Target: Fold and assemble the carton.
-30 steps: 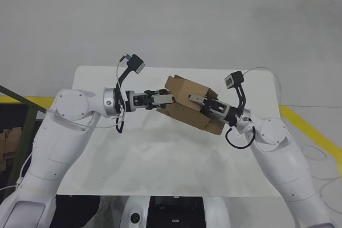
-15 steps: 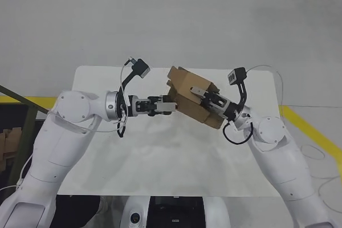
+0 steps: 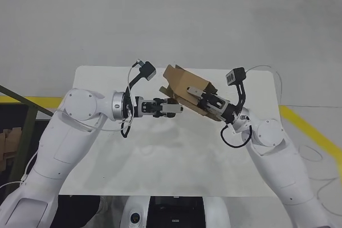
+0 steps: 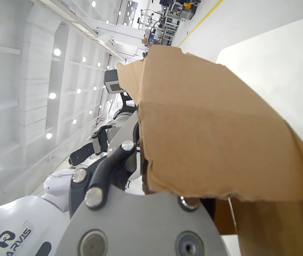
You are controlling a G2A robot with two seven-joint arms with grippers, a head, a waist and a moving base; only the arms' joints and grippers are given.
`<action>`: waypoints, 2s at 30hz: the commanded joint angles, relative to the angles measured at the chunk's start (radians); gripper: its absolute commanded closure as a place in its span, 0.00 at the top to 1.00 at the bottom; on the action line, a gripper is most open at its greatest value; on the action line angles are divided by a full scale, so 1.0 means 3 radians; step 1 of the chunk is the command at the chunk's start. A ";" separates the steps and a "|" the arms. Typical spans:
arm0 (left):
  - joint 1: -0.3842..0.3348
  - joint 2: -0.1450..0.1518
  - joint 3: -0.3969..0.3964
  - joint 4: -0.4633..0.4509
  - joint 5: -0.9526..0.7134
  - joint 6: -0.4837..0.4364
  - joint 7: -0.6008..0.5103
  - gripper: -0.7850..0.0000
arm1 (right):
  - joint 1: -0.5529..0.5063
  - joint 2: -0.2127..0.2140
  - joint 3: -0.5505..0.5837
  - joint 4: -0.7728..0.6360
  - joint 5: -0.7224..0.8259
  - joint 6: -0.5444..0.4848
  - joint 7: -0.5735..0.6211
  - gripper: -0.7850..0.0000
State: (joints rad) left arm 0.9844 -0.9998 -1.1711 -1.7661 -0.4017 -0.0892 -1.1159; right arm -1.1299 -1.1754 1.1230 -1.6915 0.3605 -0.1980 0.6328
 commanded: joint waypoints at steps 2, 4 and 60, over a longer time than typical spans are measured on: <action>-0.0015 -0.0003 0.0006 0.0016 -0.0010 -0.0001 0.0004 1.00 | -0.0011 -0.0007 -0.0029 -0.0051 -0.0012 0.0013 -0.0006 0.00; -0.0022 -0.0004 0.0008 0.0023 -0.0017 -0.0006 0.0002 1.00 | -0.0018 -0.0012 -0.0045 -0.0076 -0.0022 0.0021 -0.0010 0.00; 0.0273 0.0141 -0.0724 0.0388 -0.0267 -0.0150 -0.0435 1.00 | 0.0632 0.0094 0.0127 0.0918 0.0029 -0.0524 0.2284 0.00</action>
State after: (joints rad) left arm 1.0664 -0.9574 -1.3885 -1.6493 -0.4816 -0.1344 -1.2466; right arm -0.9388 -1.1472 1.1608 -1.4145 0.3695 -0.3543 1.3176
